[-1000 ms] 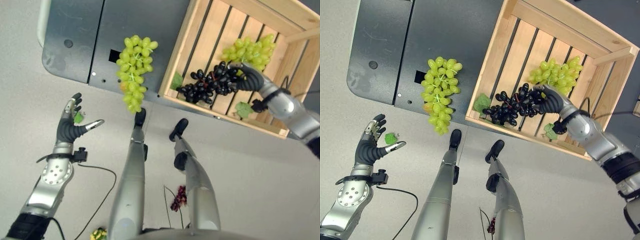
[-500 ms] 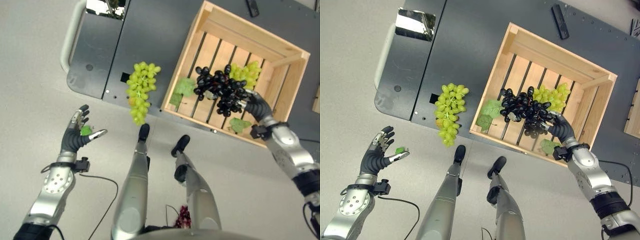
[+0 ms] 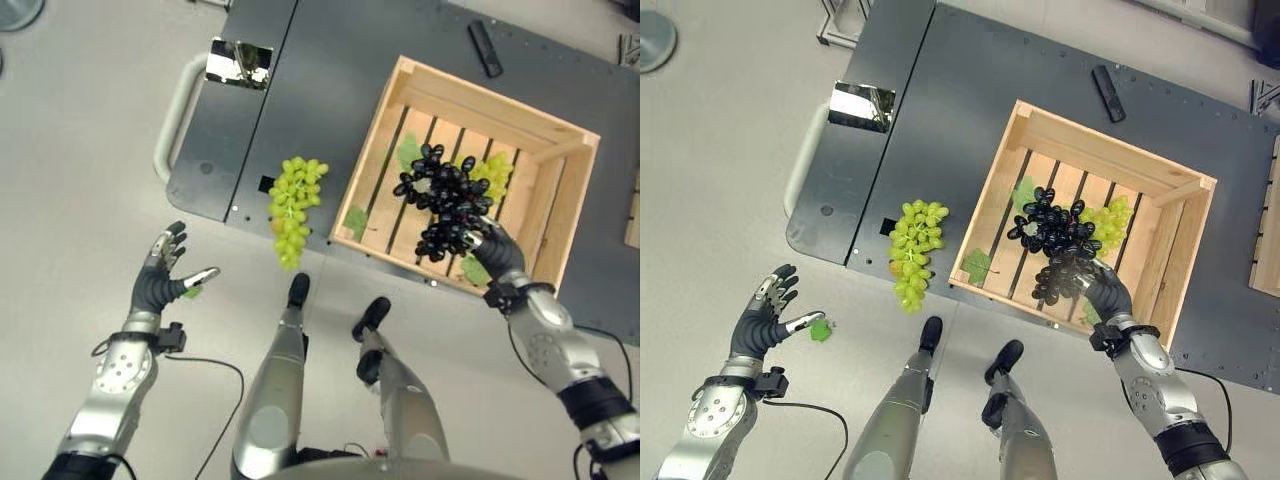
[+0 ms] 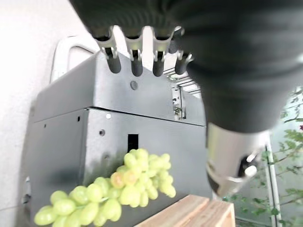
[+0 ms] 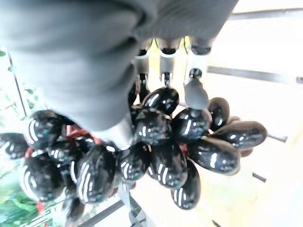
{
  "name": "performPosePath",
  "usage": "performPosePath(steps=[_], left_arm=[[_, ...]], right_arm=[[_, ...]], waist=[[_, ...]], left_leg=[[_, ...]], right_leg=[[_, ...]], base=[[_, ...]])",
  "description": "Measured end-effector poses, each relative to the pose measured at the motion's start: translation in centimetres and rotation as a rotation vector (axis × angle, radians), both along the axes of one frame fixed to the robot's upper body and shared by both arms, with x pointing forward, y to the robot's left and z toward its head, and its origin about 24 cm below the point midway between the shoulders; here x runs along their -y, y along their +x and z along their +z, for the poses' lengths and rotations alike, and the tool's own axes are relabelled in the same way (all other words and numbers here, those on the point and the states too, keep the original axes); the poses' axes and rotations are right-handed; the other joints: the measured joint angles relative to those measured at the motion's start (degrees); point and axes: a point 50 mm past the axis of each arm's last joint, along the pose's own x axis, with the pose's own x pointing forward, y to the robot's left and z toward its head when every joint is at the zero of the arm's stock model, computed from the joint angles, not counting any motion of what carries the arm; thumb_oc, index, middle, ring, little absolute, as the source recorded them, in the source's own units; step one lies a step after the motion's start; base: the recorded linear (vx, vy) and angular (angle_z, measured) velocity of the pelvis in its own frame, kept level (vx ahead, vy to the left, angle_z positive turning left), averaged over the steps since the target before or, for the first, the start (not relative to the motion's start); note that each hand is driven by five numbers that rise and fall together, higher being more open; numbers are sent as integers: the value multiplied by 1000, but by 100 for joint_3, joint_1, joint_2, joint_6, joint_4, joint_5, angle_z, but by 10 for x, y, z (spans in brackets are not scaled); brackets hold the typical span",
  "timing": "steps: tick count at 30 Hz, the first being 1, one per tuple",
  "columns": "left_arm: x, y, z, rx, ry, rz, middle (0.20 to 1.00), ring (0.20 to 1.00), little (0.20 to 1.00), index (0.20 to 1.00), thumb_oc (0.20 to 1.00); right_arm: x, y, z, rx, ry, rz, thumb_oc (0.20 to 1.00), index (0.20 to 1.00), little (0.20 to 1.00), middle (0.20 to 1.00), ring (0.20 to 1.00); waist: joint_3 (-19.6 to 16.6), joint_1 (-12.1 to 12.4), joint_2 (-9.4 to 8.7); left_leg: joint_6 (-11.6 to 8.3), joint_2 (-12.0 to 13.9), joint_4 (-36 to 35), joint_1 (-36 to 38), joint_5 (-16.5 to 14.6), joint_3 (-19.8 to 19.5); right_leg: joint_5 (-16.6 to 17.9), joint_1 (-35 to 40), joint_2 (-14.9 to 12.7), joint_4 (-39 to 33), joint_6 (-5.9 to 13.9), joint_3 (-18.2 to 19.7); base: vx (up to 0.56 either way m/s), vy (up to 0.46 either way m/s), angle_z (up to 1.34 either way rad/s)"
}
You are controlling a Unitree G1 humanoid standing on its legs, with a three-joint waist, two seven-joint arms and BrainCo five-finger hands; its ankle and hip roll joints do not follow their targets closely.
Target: Pick up the fruits from the basket on one side to the basket on the other side
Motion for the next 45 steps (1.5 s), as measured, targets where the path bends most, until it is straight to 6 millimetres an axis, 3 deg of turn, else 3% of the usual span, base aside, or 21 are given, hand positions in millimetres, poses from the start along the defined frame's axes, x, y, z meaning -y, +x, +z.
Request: performPosePath(steps=[6, 11, 21, 29, 35, 42, 45], left_arm=[[-2, -2, -13, -44, -23, 17, 1000, 1000, 1000, 1000, 1000], [-1, -3, -17, -65, -33, -15, 1000, 1000, 1000, 1000, 1000], [-11, -24, -39, -192, -51, -47, 1000, 1000, 1000, 1000, 1000], [-21, -40, -54, -272, -24, -11, 1000, 1000, 1000, 1000, 1000], [-22, -45, -55, -299, 51, -20, 1000, 1000, 1000, 1000, 1000], [-28, -34, -29, -251, 210, -85, 1000, 1000, 1000, 1000, 1000], [-33, -28, -9, -229, 255, -156, 1000, 1000, 1000, 1000, 1000]], right_arm=[[-6, -1, -6, -5, 72, -6, 200, 200, 200, 200, 200], [0, -2, -4, 3, 75, -26, 200, 200, 200, 200, 200], [17, -6, 5, 22, 22, -36, 200, 200, 200, 200, 200], [29, -19, -3, -20, -10, -42, 200, 200, 200, 200, 200], [39, -26, 5, -30, -82, -6, 200, 200, 200, 200, 200], [42, -24, 11, -28, -113, 21, 200, 200, 200, 200, 200], [38, -21, 14, -17, -116, 53, 200, 200, 200, 200, 200]], waist=[[-15, 2, 191], [-26, -7, 345], [-249, -13, 619], [-876, -19, 619], [-968, -22, 557], [-1085, -94, 412], [-1144, -165, 345]], left_leg=[[11, 0, -160, 382, 7, 48], [16, 0, -207, 535, 11, 108], [15, -17, -392, 1005, 9, 140], [39, -24, -535, 1154, 26, 147], [48, -28, -548, 1178, 32, 139], [45, -32, -577, 1288, 29, 156], [46, -31, -597, 1375, 30, 166]], right_leg=[[-24, 298, -8, -43, 23, 6], [-5, 418, -12, -73, -2, 11], [-26, 802, -24, -129, 32, 13], [-53, 914, -13, -206, 90, 8], [-54, 934, -14, -209, 93, 1], [-77, 1027, -19, -208, 126, 13], [-79, 1098, -18, -215, 128, 23]], base=[[11, 6, -3], [6, 4, -3], [27, 1, -1], [4, -2, 0], [11, -2, 0], [5, 1, 0], [6, 2, -2]])
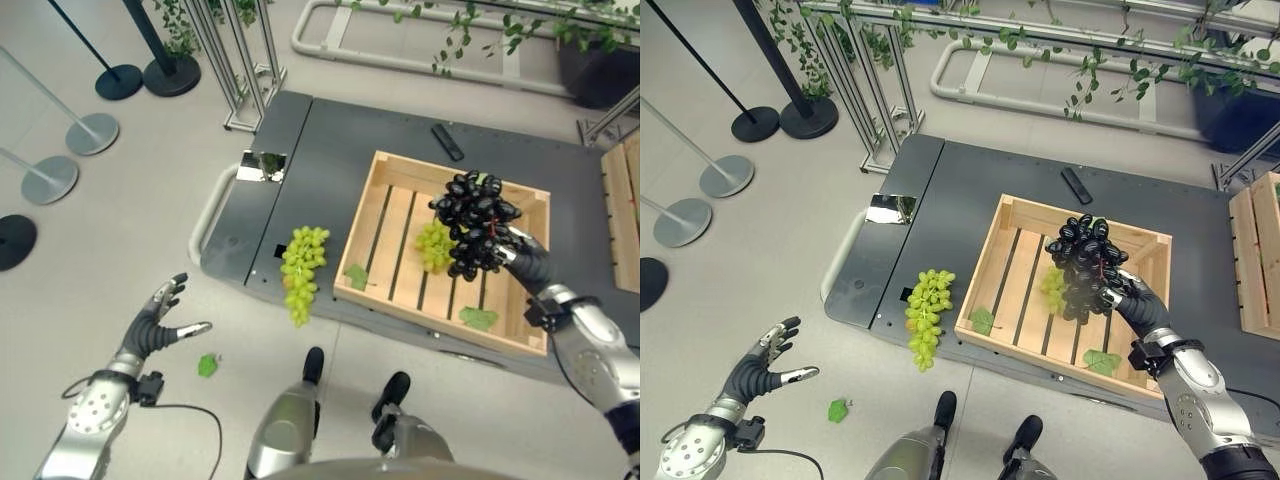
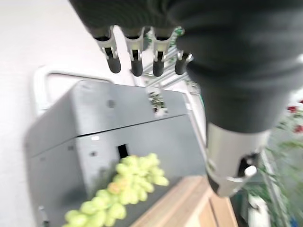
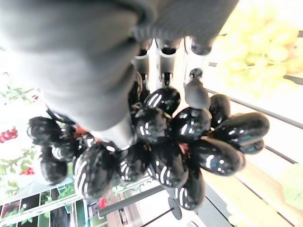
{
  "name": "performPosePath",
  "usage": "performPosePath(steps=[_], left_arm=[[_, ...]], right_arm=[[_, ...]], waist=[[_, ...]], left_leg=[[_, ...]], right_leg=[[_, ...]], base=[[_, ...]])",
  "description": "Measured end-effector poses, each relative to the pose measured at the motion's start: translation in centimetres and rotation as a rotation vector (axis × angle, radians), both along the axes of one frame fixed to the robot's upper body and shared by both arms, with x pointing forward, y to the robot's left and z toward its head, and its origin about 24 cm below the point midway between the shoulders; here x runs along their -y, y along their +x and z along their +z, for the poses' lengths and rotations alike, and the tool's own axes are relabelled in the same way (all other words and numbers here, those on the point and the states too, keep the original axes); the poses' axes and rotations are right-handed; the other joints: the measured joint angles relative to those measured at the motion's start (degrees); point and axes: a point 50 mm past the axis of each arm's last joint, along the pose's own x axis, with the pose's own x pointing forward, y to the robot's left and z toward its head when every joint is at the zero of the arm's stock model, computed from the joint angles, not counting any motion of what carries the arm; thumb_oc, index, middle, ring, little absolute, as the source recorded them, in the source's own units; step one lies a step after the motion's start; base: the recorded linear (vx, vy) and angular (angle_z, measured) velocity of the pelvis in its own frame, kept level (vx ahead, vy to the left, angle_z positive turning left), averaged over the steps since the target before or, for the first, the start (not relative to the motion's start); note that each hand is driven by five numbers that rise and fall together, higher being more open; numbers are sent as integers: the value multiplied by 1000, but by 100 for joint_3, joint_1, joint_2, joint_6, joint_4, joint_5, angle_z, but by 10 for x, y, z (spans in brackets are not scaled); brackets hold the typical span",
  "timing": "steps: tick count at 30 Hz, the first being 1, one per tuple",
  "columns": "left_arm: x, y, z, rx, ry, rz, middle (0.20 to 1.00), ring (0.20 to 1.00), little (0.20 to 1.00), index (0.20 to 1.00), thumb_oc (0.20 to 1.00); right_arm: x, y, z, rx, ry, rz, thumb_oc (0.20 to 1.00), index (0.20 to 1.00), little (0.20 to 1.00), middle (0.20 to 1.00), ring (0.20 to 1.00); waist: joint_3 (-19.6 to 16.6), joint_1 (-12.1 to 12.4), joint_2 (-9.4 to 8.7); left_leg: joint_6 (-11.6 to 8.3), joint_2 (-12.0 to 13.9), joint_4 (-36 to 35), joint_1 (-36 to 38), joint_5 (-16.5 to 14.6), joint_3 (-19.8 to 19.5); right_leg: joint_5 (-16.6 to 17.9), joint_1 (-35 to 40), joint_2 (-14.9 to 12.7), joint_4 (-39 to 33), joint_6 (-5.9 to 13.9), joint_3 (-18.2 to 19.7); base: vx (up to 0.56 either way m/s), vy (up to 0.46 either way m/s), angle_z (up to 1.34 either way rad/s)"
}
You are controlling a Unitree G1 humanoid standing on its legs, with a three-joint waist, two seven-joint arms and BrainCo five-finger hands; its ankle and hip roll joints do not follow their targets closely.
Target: Pick up the fruits from the basket on one side to the basket on the other side
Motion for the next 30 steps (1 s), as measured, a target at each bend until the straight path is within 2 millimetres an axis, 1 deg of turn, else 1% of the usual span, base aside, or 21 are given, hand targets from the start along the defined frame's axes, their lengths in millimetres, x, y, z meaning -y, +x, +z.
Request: performPosePath(steps=[2, 6, 8, 9, 10, 13, 15, 16, 19, 23, 24, 26, 27, 30], left_arm=[[-1, 6, 15, 40, -20, -33, 1000, 1000, 1000, 1000, 1000], [1, 26, 38, 87, -57, -118, 1000, 1000, 1000, 1000, 1000], [4, 35, 53, 103, -28, -174, 1000, 1000, 1000, 1000, 1000], [6, 37, 56, 101, -9, -193, 1000, 1000, 1000, 1000, 1000], [9, 41, 64, 124, 9, -225, 1000, 1000, 1000, 1000, 1000], [21, 50, 73, 130, 42, -298, 1000, 1000, 1000, 1000, 1000], [24, 50, 78, 134, 61, -328, 1000, 1000, 1000, 1000, 1000], [28, 54, 82, 137, 76, -358, 1000, 1000, 1000, 1000, 1000], [40, 60, 87, 121, 120, -442, 1000, 1000, 1000, 1000, 1000], [60, 62, 81, 49, 32, -564, 1000, 1000, 1000, 1000, 1000], [66, 62, 80, 27, -2, -595, 1000, 1000, 1000, 1000, 1000], [72, 63, 79, 7, -23, -626, 1000, 1000, 1000, 1000, 1000], [75, 64, 82, 9, -24, -642, 1000, 1000, 1000, 1000, 1000], [78, 66, 90, 10, 19, -674, 1000, 1000, 1000, 1000, 1000]], right_arm=[[-2, 0, 0, -4, -10, 24, 200, 200, 200, 200, 200], [-17, 6, -5, -49, -54, 108, 200, 200, 200, 200, 200], [-31, 11, -8, -68, -74, 183, 200, 200, 200, 200, 200], [-35, 12, -9, -75, -80, 200, 200, 200, 200, 200, 200], [-42, 12, -8, -77, -85, 241, 200, 200, 200, 200, 200], [-53, 13, -8, -79, -95, 311, 200, 200, 200, 200, 200], [-56, 14, -7, -79, -104, 331, 200, 200, 200, 200, 200], [-59, 16, -6, -83, -117, 355, 200, 200, 200, 200, 200], [-67, 17, -5, -101, -144, 414, 200, 200, 200, 200, 200], [-75, 16, -4, -98, -145, 455, 200, 200, 200, 200, 200], [-75, 16, -4, -97, -145, 457, 200, 200, 200, 200, 200], [-80, 18, -3, -93, -152, 474, 200, 200, 200, 200, 200], [-84, 21, 0, -84, -159, 493, 200, 200, 200, 200, 200], [-87, 25, 6, -65, -169, 502, 200, 200, 200, 200, 200]], waist=[[-104, -21, -25], [-193, -84, -56], [-273, -173, -69], [-308, -150, -75], [-385, -176, -84], [-482, -206, -96], [-516, -249, -109], [-534, -313, -110], [-577, -328, -130], [-603, -365, -140], [-608, -419, -146], [-611, -415, -152], [-615, -470, -158], [-622, -480, -168]], left_leg=[[-3, -3, -17, 7, -2, 16], [2, 19, -56, 141, 2, 82], [-14, 20, -94, 208, -9, 109], [-14, 23, -97, 208, -9, 126], [-22, 24, -113, 220, -16, 146], [-7, 29, -187, 329, -6, 166], [-7, 29, -196, 336, -6, 166], [-6, 27, -203, 346, -5, 166], [-8, 31, -228, 412, -6, 165], [-6, 26, -289, 508, -5, 216], [-6, 25, -292, 508, -5, 221], [-6, 26, -291, 508, -5, 221], [-6, 26, -291, 509, -5, 228], [-6, 35, -295, 511, -5, 274]], right_leg=[[-3, -10, -9, 3, 4, 14], [-1, 80, -2, -2, 5, 19], [4, 138, 7, -48, 10, 21], [4, 130, 8, -44, 10, 24], [8, 118, -3, -47, 15, 22], [10, 192, 14, -88, 17, 36], [10, 198, 17, -96, 17, 35], [16, 208, 18, -98, 9, 34], [21, 280, 28, -145, 14, 27], [21, 326, 28, -164, 33, 72], [26, 326, 30, -177, 40, 76], [27, 328, 32, -178, 40, 75], [29, 324, 36, -179, 40, 82], [29, 310, 45, -178, 40, 115]], base=[[43, 8, -4], [41, 10, -8], [41, 14, -4], [36, 14, -11], [32, 17, -11], [30, 10, -7], [0, 0, 0], [0, 0, 0], [0, 0, 0], [13, 1, -4], [0, 0, 0], [0, 0, 0], [0, 0, 0], [12, 6, -5]])
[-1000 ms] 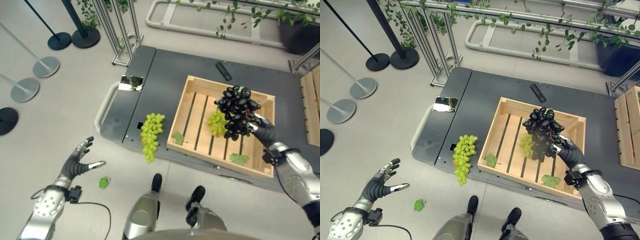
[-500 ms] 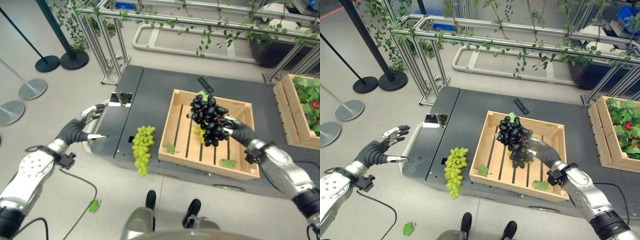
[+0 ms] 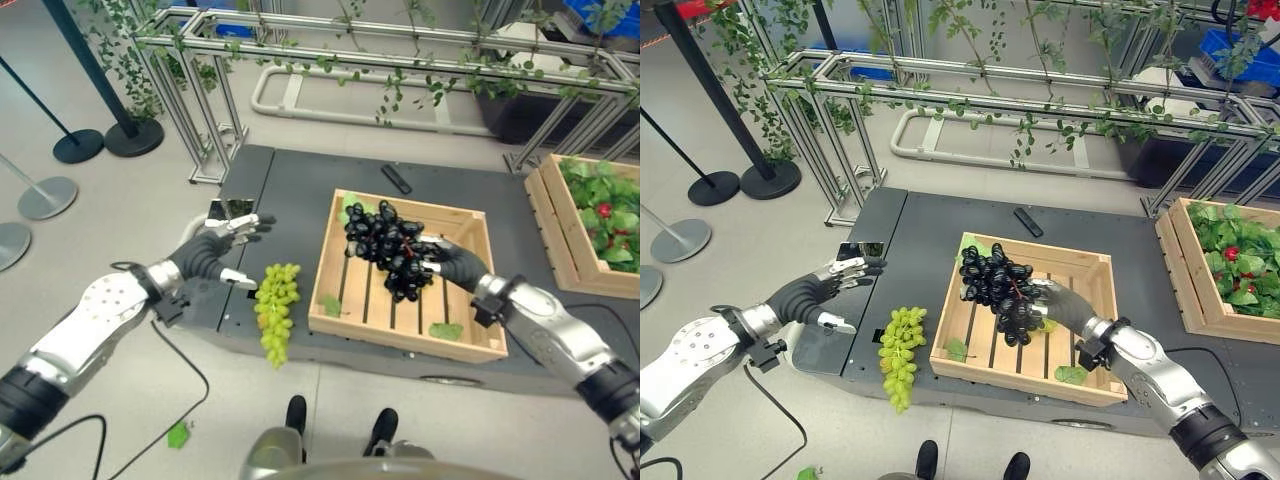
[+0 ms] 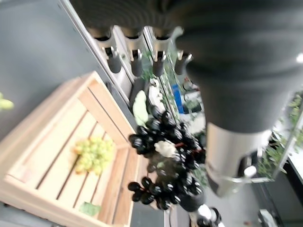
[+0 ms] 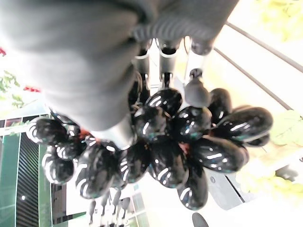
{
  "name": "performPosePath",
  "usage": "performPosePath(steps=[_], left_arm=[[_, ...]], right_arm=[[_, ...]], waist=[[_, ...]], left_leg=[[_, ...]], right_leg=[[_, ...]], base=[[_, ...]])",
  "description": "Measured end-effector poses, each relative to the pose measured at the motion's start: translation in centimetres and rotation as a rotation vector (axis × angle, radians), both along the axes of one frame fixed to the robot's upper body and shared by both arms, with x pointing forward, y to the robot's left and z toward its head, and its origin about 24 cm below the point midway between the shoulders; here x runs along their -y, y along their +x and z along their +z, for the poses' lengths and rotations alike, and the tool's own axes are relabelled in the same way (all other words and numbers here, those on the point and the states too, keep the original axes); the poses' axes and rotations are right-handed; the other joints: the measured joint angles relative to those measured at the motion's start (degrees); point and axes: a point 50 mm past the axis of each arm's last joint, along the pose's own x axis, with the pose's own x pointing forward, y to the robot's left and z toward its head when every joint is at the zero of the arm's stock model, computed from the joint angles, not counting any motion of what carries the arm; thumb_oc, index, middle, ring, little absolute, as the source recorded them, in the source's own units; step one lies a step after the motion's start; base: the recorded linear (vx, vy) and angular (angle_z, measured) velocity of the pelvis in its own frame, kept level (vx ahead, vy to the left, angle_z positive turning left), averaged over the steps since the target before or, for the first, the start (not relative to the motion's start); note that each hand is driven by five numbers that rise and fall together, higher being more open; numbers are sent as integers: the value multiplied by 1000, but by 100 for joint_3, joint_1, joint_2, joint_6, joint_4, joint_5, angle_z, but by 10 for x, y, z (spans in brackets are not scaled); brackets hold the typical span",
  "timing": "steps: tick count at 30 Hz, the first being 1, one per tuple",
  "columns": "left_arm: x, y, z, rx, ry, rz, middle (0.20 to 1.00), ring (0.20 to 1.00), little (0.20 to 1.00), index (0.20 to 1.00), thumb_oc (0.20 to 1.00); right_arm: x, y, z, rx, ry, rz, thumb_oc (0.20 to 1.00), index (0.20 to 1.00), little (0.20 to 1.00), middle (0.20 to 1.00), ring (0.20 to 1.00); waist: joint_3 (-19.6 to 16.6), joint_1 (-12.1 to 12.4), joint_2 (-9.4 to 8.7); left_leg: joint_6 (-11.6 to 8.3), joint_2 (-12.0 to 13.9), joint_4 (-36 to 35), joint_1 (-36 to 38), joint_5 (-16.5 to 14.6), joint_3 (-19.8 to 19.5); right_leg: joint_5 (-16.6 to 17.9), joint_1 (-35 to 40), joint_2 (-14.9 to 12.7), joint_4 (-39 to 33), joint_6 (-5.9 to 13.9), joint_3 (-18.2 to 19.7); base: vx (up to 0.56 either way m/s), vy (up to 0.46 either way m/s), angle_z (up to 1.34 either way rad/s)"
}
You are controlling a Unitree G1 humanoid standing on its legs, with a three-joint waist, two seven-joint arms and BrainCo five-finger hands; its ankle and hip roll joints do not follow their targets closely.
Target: Pick up the fruits from the basket on one side to the basket on the other side
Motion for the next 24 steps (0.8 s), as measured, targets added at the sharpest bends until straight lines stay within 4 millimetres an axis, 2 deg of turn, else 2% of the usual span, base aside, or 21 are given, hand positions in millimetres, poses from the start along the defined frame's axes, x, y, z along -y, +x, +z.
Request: performPosePath(steps=[5, 10, 15, 24], left_arm=[[1, 2, 4, 2, 25, -14, 1000, 1000, 1000, 1000, 1000], [13, 5, 7, -6, 54, -80, 1000, 1000, 1000, 1000, 1000], [29, 6, 14, -3, 98, -181, 1000, 1000, 1000, 1000, 1000], [46, -1, 11, -36, 110, -279, 1000, 1000, 1000, 1000, 1000]], right_arm=[[-6, 4, 5, 15, -15, 29, 200, 200, 200, 200, 200], [-14, 8, 11, 25, -58, 88, 200, 200, 200, 200, 200], [-27, 7, 7, -13, -135, 200, 200, 200, 200, 200, 200], [-31, 4, 1, -38, -152, 246, 200, 200, 200, 200, 200]], waist=[[-1, -3, 0], [-13, 6, -20], [-55, 3, -86], [-55, -10, -87]], left_leg=[[0, -3, -6, 1, 0, 10], [0, -4, -6, -1, 0, 13], [0, -7, -6, 0, 0, 14], [-2, -6, -6, 0, -1, 11]], right_leg=[[18, -13, -2, 0, -24, 15], [21, -14, -3, 1, -22, 20], [20, -15, -9, 3, -22, 19], [20, -19, -6, 3, -22, 24]], base=[[0, 1, -1], [0, 0, 0], [0, 0, 0], [0, 0, 0]])
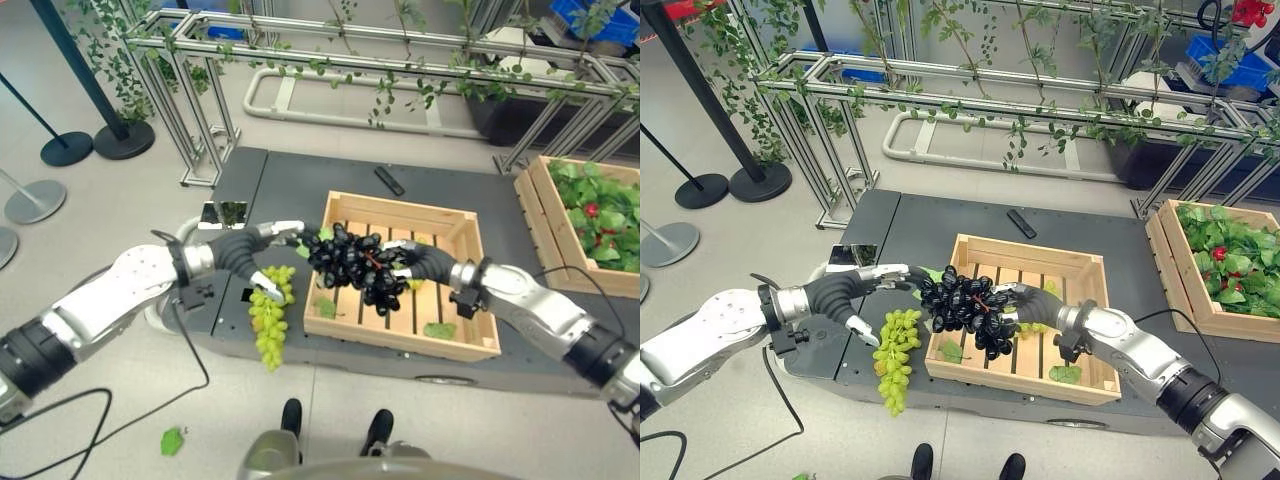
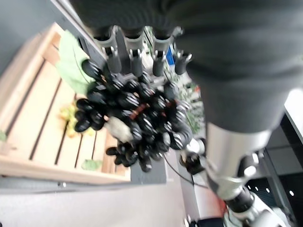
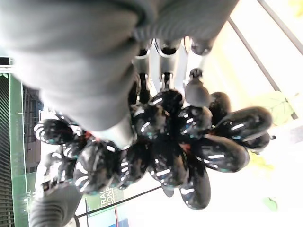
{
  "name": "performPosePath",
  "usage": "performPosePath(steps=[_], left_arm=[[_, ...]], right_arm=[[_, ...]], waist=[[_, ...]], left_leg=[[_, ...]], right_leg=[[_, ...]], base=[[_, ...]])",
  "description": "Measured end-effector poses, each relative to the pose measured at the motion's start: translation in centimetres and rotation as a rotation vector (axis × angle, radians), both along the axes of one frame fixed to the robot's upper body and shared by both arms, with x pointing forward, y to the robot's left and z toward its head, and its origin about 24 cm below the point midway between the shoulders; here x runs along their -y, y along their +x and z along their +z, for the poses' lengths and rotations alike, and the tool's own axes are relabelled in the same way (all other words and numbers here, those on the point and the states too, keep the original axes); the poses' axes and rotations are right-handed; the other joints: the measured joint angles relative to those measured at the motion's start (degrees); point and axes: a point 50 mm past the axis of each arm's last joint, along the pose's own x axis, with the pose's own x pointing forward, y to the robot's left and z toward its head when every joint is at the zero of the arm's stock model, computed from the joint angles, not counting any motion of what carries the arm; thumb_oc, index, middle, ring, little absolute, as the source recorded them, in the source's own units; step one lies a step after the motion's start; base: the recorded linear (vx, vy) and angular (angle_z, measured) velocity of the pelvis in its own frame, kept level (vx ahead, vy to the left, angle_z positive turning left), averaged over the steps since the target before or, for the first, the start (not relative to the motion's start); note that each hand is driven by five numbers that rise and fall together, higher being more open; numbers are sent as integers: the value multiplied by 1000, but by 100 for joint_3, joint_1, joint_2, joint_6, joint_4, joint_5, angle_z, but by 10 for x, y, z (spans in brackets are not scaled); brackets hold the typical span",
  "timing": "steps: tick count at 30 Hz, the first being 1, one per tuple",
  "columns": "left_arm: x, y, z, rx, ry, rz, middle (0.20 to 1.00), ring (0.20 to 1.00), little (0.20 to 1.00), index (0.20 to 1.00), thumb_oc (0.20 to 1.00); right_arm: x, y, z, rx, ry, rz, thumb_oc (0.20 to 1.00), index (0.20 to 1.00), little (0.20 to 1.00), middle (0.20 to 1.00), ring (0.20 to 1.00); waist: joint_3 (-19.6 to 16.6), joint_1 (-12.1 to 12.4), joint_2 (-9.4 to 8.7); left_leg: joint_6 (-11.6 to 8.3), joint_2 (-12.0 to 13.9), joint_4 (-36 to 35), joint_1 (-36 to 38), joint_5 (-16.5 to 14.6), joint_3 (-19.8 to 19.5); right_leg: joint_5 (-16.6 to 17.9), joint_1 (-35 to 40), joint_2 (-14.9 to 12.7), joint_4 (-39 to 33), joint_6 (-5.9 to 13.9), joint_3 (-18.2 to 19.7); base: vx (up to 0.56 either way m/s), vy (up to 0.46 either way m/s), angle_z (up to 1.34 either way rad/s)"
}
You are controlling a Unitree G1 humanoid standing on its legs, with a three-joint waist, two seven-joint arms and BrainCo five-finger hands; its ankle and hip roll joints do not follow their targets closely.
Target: Pick up the fruits from the basket on one side to the basket on the other side
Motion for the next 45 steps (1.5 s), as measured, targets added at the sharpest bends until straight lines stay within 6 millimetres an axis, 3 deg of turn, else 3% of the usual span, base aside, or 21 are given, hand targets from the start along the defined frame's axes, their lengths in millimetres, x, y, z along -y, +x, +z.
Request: performPosePath(steps=[10, 25, 45], left_arm=[[17, -6, 2, -11, 10, -98, 1000, 1000, 1000, 1000, 1000], [22, -6, 0, -8, -13, -103, 1000, 1000, 1000, 1000, 1000], [18, -6, 1, 3, -20, -82, 1000, 1000, 1000, 1000, 1000]], right_arm=[[-13, -12, -14, -85, -30, 103, 200, 200, 200, 200, 200], [-32, -16, -10, -79, 16, 167, 200, 200, 200, 200, 200], [-43, -17, -3, -54, 38, 188, 200, 200, 200, 200, 200]], waist=[[-1, -6, -1], [-2, 10, -2], [-8, 16, -9]], left_leg=[[0, 0, 0, 1, 0, -4], [-3, 0, 0, -4, -2, -5], [-21, 1, -1, -10, -15, 10]], right_leg=[[0, 3, 0, 1, 0, -1], [1, -4, 1, 2, -1, 1], [0, -21, 3, 1, -1, 22]], base=[[0, 0, 0], [0, 0, 0], [0, 0, 0]])
